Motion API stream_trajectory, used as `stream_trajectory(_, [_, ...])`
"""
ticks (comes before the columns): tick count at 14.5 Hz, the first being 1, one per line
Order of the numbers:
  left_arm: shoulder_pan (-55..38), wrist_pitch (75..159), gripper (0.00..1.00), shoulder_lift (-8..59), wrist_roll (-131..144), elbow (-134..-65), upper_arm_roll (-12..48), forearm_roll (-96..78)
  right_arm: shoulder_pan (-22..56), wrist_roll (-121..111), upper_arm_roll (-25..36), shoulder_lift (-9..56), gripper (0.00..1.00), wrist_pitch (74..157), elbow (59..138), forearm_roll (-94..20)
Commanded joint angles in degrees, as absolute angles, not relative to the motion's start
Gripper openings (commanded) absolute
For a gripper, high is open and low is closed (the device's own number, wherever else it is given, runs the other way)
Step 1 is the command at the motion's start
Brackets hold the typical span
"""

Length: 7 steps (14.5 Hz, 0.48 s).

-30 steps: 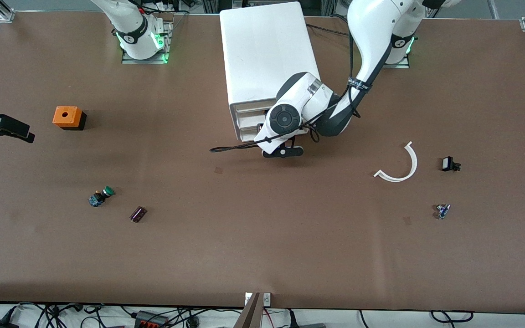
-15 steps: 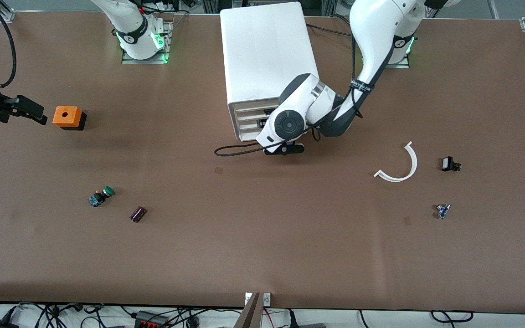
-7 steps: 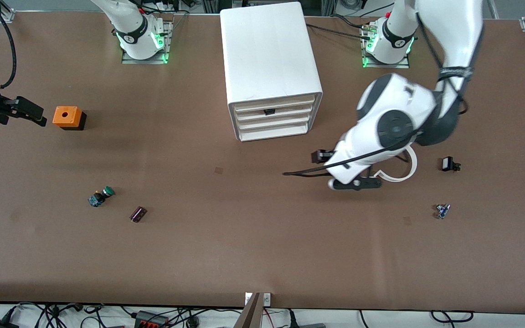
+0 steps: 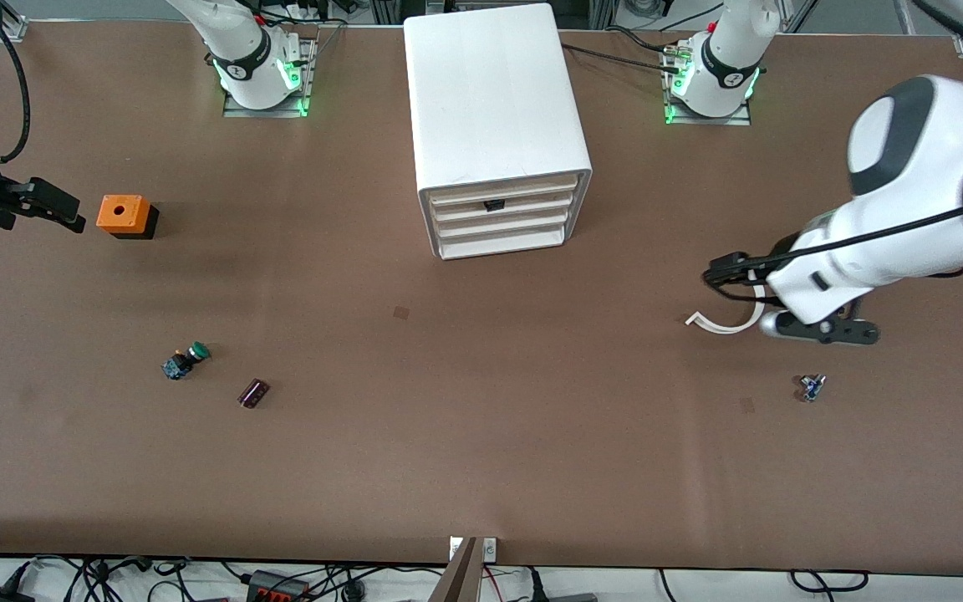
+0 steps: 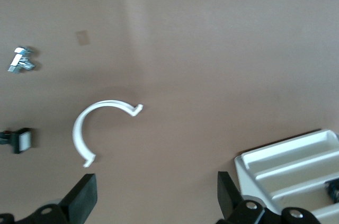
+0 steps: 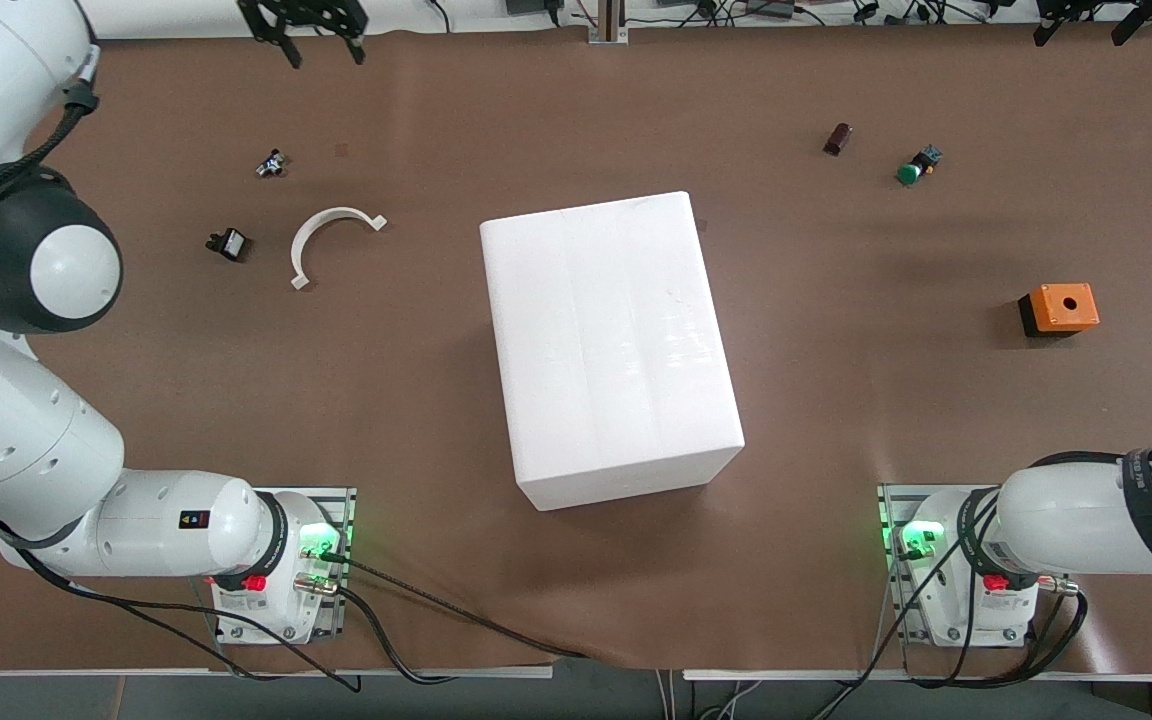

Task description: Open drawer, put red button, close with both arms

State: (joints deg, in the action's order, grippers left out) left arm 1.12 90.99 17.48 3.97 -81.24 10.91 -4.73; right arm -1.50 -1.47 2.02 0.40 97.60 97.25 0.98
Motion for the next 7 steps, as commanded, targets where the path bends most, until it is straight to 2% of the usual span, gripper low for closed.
stream_trajectory(1, [0.71, 88.16, 1.00, 11.09, -3.92, -83.23, 5.21, -4.04, -1.85, -2.72, 1.49, -0.88, 1.00, 97.65, 97.74, 1.23])
stream_trajectory(4, [-2.54, 91.73, 1.00, 3.01, -8.35, -91.64, -1.74, -3.87, -1.93, -2.73, 1.58, -1.05, 1.00, 97.30, 97.47, 1.14])
stream_trajectory(7, [-4.21, 95.18, 1.00, -0.52, -8.26, -95.97, -2.29, 0.07, -1.93, -1.76, 1.58, -1.23, 1.00, 96.68, 97.21, 1.05])
